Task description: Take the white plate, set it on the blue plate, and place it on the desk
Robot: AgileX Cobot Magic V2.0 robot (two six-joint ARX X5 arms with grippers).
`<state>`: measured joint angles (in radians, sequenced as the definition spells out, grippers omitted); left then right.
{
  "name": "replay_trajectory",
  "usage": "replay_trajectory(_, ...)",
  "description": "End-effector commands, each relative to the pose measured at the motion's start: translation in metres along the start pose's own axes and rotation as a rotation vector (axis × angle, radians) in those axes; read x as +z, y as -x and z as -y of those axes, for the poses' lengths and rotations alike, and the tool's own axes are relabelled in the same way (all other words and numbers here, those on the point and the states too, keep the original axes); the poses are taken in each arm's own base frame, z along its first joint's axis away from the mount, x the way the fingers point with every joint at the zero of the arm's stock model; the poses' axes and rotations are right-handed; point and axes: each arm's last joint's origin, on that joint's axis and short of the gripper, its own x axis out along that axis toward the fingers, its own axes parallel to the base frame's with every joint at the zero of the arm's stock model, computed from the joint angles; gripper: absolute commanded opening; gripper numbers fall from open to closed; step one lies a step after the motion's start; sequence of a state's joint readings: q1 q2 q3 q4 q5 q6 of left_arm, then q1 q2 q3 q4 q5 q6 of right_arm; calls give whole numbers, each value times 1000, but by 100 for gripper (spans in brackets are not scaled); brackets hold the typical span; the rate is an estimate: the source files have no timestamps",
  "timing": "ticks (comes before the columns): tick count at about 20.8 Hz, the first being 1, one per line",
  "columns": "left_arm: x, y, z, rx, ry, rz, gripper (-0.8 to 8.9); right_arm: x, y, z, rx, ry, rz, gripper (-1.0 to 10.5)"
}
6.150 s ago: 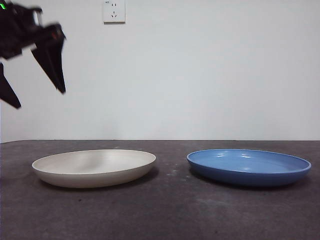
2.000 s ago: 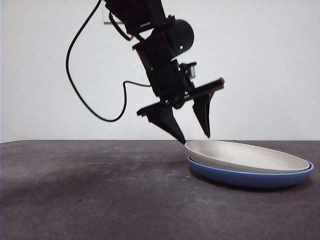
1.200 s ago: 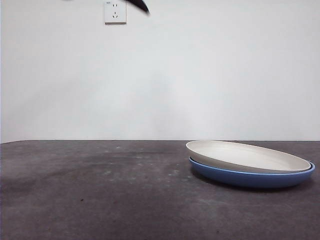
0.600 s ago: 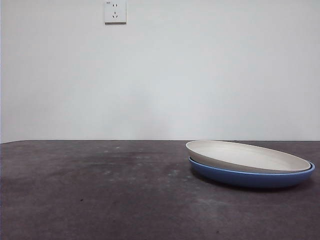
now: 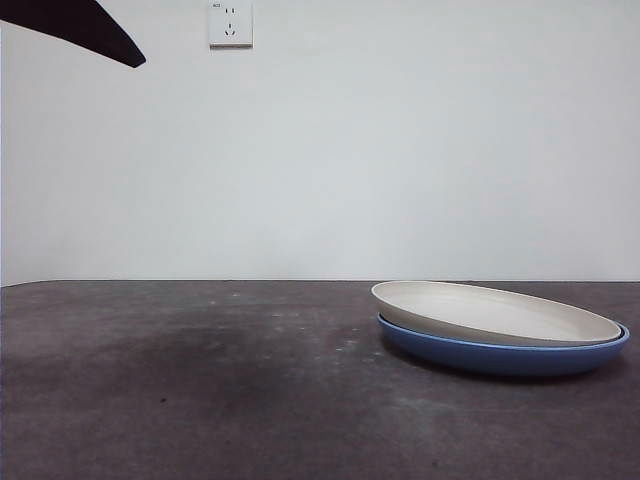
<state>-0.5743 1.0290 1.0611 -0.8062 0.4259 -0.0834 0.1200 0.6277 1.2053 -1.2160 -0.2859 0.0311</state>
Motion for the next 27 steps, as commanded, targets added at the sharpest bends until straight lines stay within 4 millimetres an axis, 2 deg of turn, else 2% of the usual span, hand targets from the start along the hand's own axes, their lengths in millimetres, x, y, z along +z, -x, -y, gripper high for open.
replay_trajectory(1, 4, 0, 3, -19, -34, 20, 371, 2, 0, 0, 4, -14, 3, 422)
replay_trajectory(4, 4, 0, 3, -19, -34, 20, 371, 3, -4, 1, 1, -55, -14, 422)
replay_trajectory(7, 4, 0, 3, -19, -34, 20, 371, 3, -23, 8, -56, -93, -70, 422)
replay_trajectory(13, 4, 0, 3, -18, -33, 19, 371, -7, -106, 33, -71, -177, -149, 422)
replay_trajectory(17, 3, 0, 3, -18, -31, 14, 371, -2, -158, 48, -81, -204, -222, 422)
replay_trajectory(21, 3, 0, 3, -18, -31, 14, 371, 1, -192, 60, -91, -220, -262, 421)
replay_trajectory(27, 3, 0, 3, -18, -31, 14, 371, -5, -237, 79, -112, -248, -338, 421)
